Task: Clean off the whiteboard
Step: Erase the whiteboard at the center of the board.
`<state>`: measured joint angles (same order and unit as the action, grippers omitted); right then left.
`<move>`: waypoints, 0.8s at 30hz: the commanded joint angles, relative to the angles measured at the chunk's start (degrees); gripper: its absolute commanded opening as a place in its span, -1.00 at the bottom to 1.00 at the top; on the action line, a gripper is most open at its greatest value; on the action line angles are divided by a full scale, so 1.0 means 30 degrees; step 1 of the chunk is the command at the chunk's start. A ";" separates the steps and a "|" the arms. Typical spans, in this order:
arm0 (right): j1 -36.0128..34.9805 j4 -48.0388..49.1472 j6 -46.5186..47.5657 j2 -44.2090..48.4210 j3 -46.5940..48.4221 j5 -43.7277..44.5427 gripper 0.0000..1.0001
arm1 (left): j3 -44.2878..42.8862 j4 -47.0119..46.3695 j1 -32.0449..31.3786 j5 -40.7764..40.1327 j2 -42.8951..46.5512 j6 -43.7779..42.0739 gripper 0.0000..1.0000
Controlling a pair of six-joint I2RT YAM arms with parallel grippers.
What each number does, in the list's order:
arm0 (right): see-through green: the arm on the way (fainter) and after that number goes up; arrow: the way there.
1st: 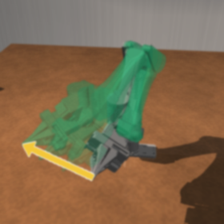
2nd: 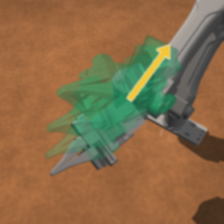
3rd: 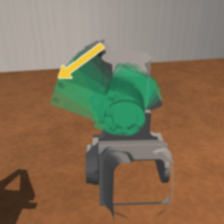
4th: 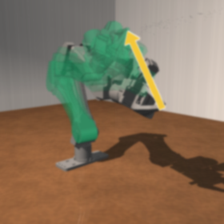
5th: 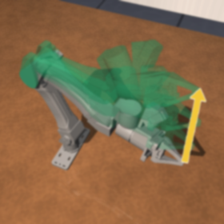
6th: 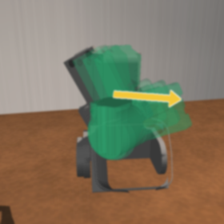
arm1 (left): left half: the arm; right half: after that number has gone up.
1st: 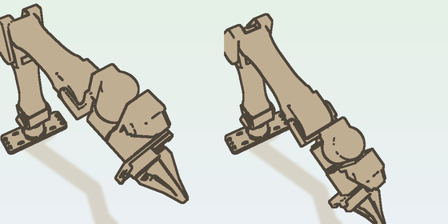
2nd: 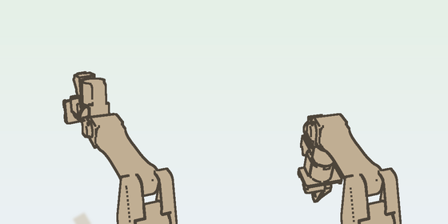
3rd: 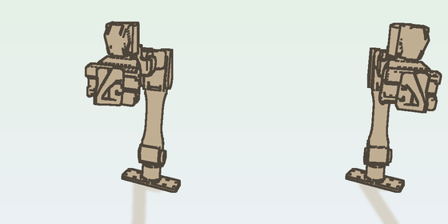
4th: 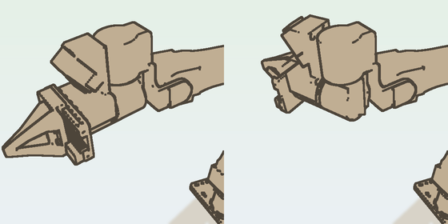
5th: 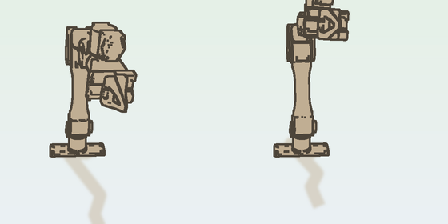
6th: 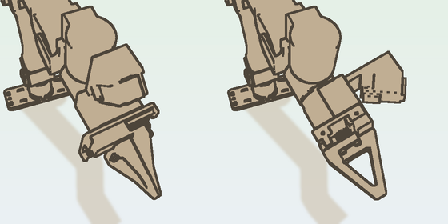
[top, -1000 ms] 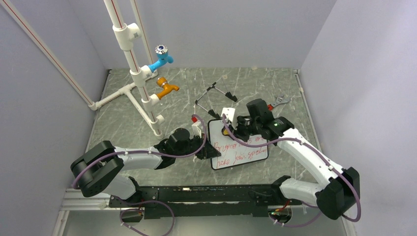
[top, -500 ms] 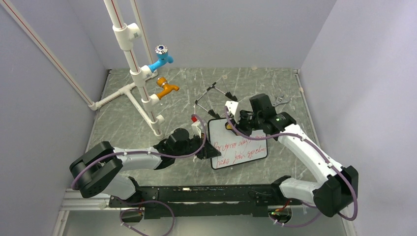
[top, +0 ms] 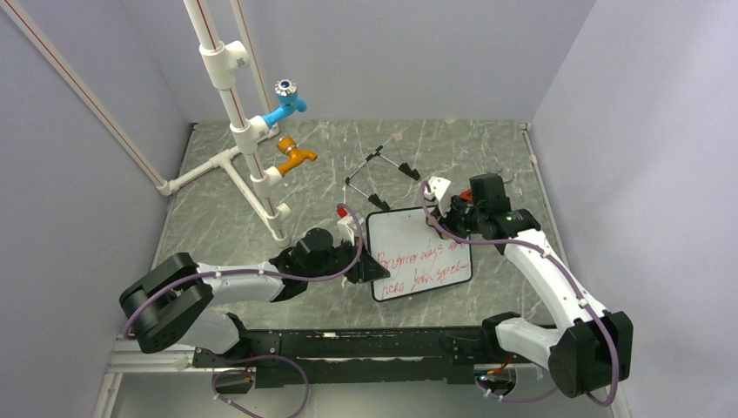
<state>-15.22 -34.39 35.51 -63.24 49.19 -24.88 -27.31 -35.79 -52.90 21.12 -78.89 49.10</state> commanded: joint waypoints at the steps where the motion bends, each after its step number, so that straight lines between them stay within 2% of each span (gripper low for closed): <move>1: -0.1858 -0.1378 0.1448 0.0574 -0.0689 -0.2113 -1.00 | -0.0264 -0.2184 -0.0354 0.1607 0.0916 -0.1840 -1.00; 5: -0.2298 -0.0946 0.0618 -0.0052 0.1046 -0.2804 -1.00 | -0.0330 -0.2287 -0.0353 0.1689 0.0778 -0.1749 -1.00; 10: -0.0910 0.1453 -0.2039 -0.1290 0.2575 0.0021 -1.00 | -0.0163 -0.2385 -0.0353 0.1580 0.0968 -0.1639 -1.00; 17: 0.0188 0.1458 -0.0536 -0.1141 0.0174 0.2054 -1.00 | -0.0030 -0.2425 -0.0353 0.1570 0.1114 -0.1726 -1.00; 21: 0.0105 -0.0302 0.1325 -0.0235 -0.1229 -0.0522 -1.00 | -0.0189 -0.2210 -0.0361 0.1688 0.1073 -0.1878 -1.00; 24: -0.0971 -0.1613 0.2223 0.0289 -0.1355 -0.2612 -1.00 | -0.0315 -0.2136 -0.0362 0.1804 0.0946 -0.1922 -1.00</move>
<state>-14.85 -33.26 36.77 -63.46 47.24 -25.15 -26.96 -35.70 -52.84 20.45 -78.56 50.41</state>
